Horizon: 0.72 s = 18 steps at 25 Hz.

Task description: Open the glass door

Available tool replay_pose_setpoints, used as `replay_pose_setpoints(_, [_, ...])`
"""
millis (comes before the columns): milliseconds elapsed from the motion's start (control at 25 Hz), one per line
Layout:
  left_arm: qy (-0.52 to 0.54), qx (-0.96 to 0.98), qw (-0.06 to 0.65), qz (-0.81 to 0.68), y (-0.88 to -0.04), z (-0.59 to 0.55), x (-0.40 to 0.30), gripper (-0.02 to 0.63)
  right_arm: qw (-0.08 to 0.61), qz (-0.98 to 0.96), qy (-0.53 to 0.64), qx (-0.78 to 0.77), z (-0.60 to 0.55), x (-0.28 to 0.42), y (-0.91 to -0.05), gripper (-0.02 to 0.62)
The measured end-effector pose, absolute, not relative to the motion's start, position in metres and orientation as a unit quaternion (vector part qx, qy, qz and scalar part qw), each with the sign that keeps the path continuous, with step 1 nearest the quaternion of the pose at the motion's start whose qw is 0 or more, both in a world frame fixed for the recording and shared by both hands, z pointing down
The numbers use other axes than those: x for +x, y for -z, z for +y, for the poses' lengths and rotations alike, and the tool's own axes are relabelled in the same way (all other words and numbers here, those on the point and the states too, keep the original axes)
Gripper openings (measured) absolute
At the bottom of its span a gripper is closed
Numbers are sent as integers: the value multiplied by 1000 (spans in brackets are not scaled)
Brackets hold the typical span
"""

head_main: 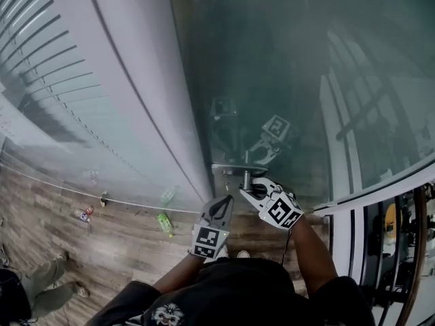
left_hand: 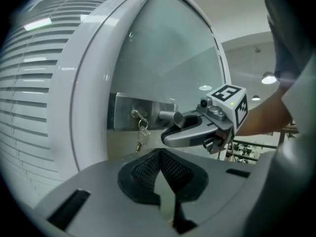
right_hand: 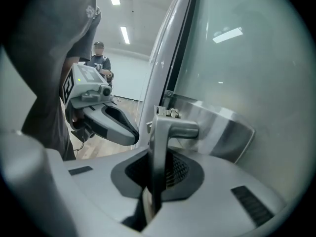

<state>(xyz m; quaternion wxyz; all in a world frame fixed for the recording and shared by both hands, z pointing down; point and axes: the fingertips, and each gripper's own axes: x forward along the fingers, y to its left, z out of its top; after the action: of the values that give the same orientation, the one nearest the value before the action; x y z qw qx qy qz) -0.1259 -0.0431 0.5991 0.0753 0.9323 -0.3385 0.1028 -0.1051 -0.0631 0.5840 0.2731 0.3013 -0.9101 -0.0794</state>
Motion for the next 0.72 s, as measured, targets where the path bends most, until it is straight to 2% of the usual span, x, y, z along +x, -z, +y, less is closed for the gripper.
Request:
replay_pose_setpoints(440, [-111, 934, 56, -336, -596, -65, -113, 6, 265, -912, 55, 308, -115, -94, -588, 31])
replay_pose_setpoints(720, [-113, 922, 68, -365, -594, -102, -86, 6, 280, -905, 42, 316, -167, -72, -589, 21])
